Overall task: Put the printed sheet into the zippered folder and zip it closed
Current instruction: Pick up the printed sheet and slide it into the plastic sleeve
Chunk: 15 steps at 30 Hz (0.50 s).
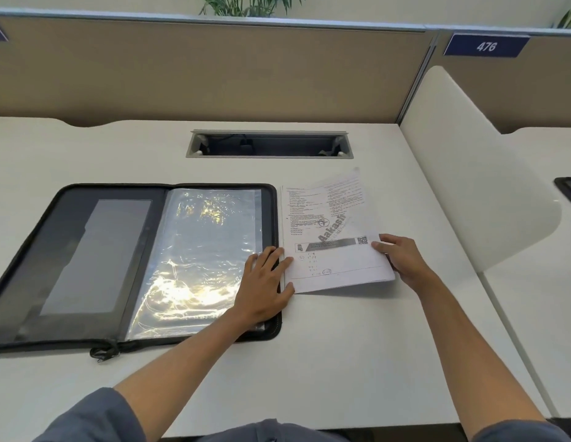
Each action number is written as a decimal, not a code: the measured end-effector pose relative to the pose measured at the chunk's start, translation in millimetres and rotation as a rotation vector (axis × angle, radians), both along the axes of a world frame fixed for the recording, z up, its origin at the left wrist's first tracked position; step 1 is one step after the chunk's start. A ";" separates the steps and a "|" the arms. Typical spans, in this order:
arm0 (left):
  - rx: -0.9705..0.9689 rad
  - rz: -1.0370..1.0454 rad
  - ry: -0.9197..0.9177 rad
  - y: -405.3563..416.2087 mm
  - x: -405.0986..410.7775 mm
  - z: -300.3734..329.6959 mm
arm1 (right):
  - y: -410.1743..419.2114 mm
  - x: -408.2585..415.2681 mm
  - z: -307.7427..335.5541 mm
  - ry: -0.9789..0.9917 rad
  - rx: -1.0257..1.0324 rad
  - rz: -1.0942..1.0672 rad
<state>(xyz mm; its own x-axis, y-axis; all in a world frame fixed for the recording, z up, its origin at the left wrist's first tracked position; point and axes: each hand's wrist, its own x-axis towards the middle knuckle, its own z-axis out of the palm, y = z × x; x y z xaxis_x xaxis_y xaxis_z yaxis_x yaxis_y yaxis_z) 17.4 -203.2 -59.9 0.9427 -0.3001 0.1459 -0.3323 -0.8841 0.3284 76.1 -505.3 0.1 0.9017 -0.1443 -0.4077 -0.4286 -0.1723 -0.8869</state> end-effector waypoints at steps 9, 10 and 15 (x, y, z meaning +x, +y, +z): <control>-0.931 0.294 0.485 -10.3 30.1 58.0 | 3.8 -10.2 15.3 -0.170 0.162 -0.101; -1.029 0.308 0.538 -10.0 37.4 68.0 | 5.6 -11.6 17.9 -0.177 0.175 -0.100; -1.172 0.376 0.558 -6.0 56.8 98.2 | 24.0 -16.7 25.2 -0.212 0.255 -0.099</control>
<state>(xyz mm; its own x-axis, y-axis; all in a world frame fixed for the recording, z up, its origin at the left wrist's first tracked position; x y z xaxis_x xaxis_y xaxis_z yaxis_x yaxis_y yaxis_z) 74.3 -209.2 38.3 0.9567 0.0234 -0.2900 0.2901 -0.0001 0.9570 59.4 -481.2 25.3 0.9569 -0.1528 -0.2469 -0.2337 0.0994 -0.9672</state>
